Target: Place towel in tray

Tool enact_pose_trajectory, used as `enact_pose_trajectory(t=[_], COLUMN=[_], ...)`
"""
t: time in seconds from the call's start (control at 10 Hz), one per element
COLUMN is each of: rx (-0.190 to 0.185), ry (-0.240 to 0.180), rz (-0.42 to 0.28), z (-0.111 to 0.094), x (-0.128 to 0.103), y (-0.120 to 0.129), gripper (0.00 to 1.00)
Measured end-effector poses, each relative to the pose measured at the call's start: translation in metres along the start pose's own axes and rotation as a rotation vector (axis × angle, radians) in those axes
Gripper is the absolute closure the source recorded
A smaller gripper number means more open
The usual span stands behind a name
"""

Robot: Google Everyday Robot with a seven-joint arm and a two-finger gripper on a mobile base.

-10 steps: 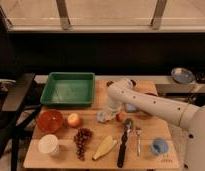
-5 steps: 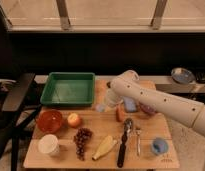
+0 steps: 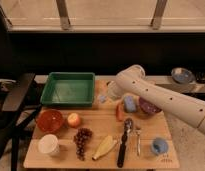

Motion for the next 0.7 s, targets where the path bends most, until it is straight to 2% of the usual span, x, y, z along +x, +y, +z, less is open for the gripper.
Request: enact_pose_trajectory(t=[0.1,0.2,0.3,0.5,0.7], rx=[0.016,0.026,0.027,0.027,0.028], ry=[-0.006,-0.034,-0.095,-0.153,-0.162], rz=[-0.009,-0.022,-0.041,-0.062,-0.064], z=[-0.003,-0.003,-0.003,-0.002,-0.002], x=[-0.005,-0.016,-0.026,-0.035,-0.036], y=[-0.008,-0.019,-0.029,-0.037,-0.038], gripper=[1.00,1.00,1.00,1.00,1.00])
